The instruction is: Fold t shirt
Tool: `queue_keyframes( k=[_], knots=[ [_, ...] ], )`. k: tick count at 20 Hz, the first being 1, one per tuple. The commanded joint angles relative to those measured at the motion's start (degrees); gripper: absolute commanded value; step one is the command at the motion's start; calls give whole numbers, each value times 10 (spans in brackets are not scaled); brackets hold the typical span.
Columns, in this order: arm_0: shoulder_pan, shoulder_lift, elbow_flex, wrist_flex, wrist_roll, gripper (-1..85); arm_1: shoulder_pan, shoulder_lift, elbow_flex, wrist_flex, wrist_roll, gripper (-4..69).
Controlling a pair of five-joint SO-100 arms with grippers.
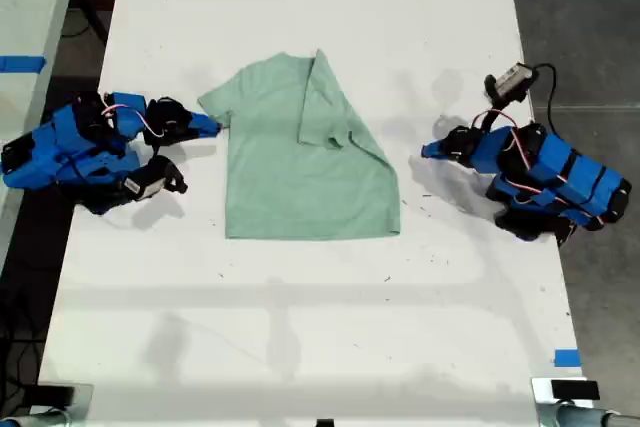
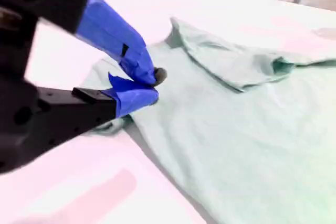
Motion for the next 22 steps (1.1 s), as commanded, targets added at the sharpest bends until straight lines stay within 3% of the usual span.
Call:
queue_keyframes(
  k=[1,3,6,9,16,22],
  knots=[
    [-126,-309,-265,53,154,21,1,9,22,-2,4,25],
    [-204,-527,-431,105,268,221,3,9,23,-3,3,25],
    [-312,-712,-539,118,361,264,3,9,24,-3,3,25],
    [-344,-837,-553,111,352,258,4,9,24,-3,2,25],
    [-277,-991,-551,70,271,254,4,9,24,-3,1,25],
    [-288,-1083,-613,67,282,211,4,9,24,-3,1,25]
  ],
)
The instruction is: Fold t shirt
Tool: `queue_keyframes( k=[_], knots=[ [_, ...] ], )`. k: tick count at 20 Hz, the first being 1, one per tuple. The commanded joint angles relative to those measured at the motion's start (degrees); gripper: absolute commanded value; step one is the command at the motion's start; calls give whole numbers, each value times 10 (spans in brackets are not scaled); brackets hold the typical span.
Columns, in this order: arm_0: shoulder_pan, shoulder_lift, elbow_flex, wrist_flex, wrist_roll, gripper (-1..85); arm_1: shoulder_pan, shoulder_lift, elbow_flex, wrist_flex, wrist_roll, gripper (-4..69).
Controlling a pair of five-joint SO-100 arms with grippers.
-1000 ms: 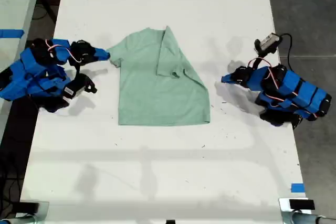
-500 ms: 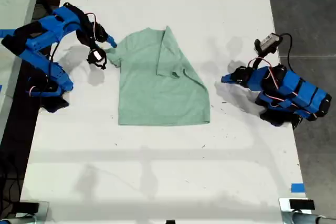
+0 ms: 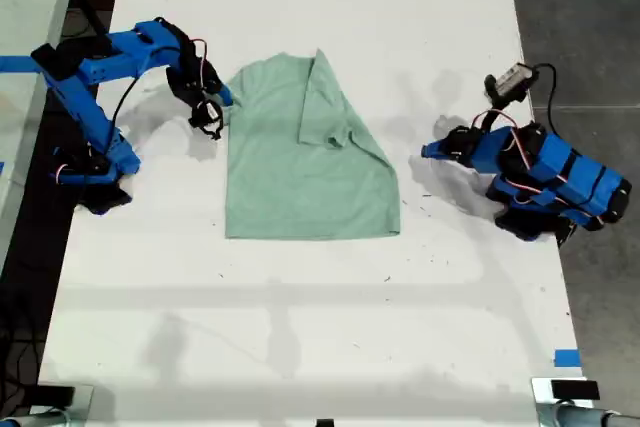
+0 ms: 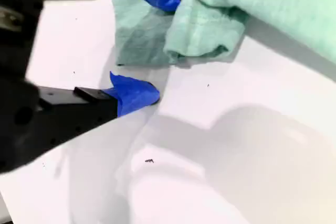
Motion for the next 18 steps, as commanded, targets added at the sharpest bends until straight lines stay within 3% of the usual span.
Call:
queue_keyframes(
  k=[1,2,6,10,14,18],
  knots=[
    [-1,-8,-25,0,-4,106,4,9,24,-3,1,25],
    [-5,-11,-25,1,-6,0,4,9,24,-3,1,25],
    [-7,-12,-46,28,-8,0,3,9,24,-3,0,25],
    [-8,-10,-195,143,7,0,3,9,24,-3,0,25],
    [83,-78,-439,223,4,0,3,9,24,-3,0,25],
    [190,-206,-609,221,-24,0,3,9,23,-3,-1,25]
  ],
)
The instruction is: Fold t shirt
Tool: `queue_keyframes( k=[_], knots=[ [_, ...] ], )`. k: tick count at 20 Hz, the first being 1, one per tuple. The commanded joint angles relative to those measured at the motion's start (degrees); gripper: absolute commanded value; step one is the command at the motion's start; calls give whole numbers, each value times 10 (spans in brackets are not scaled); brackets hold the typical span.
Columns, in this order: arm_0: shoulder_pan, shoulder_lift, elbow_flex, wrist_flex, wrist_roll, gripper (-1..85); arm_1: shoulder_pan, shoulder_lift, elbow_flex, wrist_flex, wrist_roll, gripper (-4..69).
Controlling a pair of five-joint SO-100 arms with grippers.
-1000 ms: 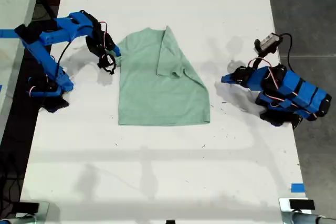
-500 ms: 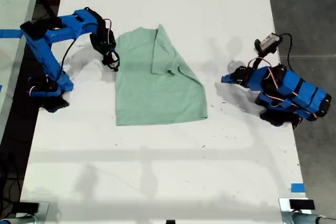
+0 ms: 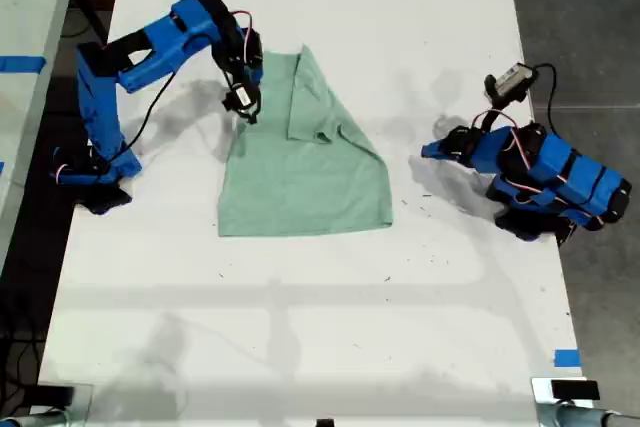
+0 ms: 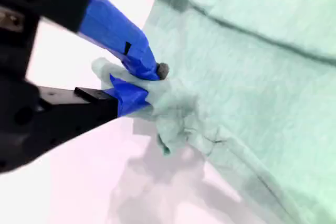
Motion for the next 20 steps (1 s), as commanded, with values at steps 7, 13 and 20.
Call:
queue_keyframes(
  k=[7,13,20],
  knots=[
    [142,-52,-82,-112,-32,205,2,9,23,-3,-2,25],
    [109,60,-75,-76,-25,0,2,9,23,-3,-3,25],
    [20,547,193,-94,-54,0,3,9,23,-4,-3,25]
  ],
)
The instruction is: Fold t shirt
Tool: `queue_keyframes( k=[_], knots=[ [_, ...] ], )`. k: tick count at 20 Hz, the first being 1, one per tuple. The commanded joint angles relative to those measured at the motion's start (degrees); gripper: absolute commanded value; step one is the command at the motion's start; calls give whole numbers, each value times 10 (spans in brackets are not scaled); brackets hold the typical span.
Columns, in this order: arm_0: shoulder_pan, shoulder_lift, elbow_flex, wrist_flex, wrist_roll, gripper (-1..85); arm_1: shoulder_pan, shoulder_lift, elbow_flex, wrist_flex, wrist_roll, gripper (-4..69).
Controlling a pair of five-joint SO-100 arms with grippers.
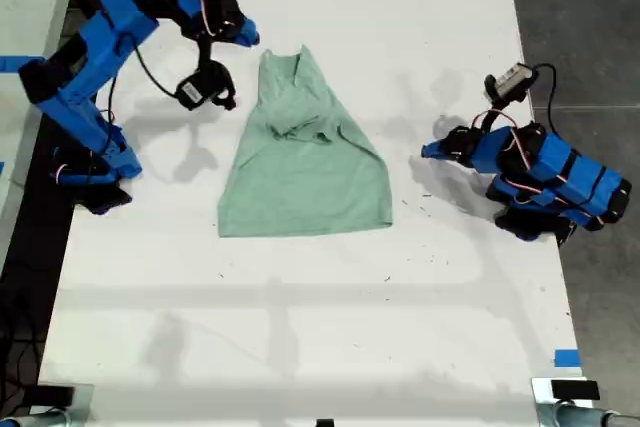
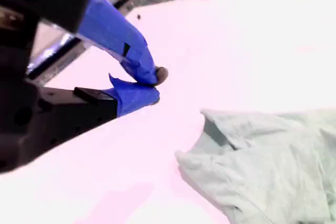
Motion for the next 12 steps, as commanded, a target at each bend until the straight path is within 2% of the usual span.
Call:
queue_keyframes(
  k=[1,4,8,10,12],
  knots=[
    [-12,251,147,-47,-54,0,3,9,23,-4,-3,25],
    [21,456,399,-122,-115,0,3,9,23,-4,-2,25],
    [120,651,772,-307,-190,0,4,9,24,-4,-2,25],
    [148,733,896,-367,-193,0,4,9,24,-4,0,25],
    [152,824,1016,-378,-168,0,4,9,25,-4,2,25]
  ],
)
